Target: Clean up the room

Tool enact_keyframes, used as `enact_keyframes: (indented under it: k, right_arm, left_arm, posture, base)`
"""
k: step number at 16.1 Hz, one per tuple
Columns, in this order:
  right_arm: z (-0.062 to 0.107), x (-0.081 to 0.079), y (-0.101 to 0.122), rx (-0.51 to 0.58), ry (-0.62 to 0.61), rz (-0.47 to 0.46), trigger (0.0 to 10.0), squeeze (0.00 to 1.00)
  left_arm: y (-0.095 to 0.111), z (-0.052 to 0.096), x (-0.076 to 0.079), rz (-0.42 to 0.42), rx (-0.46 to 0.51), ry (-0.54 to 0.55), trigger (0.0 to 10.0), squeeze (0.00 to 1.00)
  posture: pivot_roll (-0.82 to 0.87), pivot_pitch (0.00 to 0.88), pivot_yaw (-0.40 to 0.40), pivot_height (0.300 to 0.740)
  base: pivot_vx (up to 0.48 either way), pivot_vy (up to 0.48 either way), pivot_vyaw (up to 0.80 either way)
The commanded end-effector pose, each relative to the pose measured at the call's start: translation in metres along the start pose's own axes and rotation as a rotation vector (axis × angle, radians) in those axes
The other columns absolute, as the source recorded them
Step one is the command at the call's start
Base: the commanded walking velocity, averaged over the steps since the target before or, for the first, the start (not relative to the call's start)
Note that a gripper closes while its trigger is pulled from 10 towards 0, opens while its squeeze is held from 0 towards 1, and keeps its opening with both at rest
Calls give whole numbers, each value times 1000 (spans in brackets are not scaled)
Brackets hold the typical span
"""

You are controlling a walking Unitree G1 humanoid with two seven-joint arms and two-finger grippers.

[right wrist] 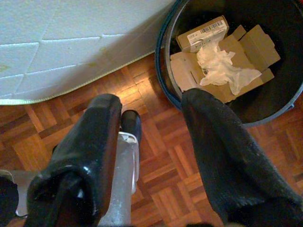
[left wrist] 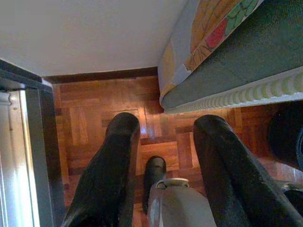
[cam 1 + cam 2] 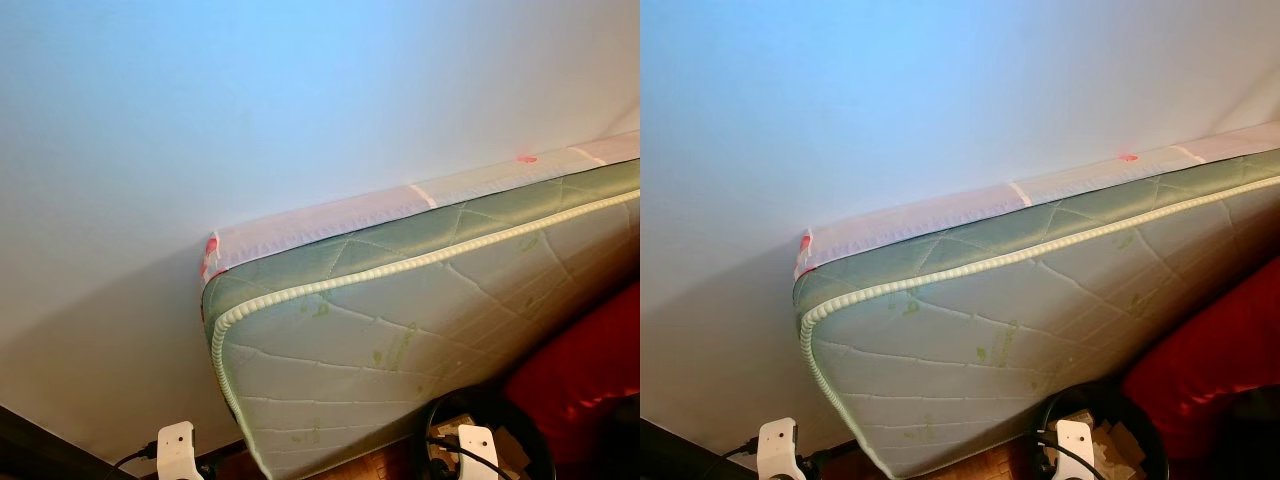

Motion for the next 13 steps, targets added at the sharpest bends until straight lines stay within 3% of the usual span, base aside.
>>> enact_keyframes:
  k: [1,13]
  right_arm:
    - [0,22,10,-20,-44,-28,10000,0]
    - [0,21,11,-17,-41,-27,10000,0]
  left_arm:
    - [-39,17,-45,-99,-124,85,10000,0]
    - [-37,17,-48,-93,-118,87,10000,0]
  posture:
    - [35,0,4,740]
    - [35,0,5,740]
  base:
    - [0,0,0]
    - [0,0,0]
Point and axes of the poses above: a point about 5 cm out from each wrist's last joint towards the gripper, its own z axis pointing back from the gripper into the wrist, its own y axis along the axis of the wrist's last joint, x = y × z, the point moved 5 cm from there along -z, pointing out of the wrist towards the gripper, and after that the axes turned 3 degrees about -z, right-handed, at the moved point
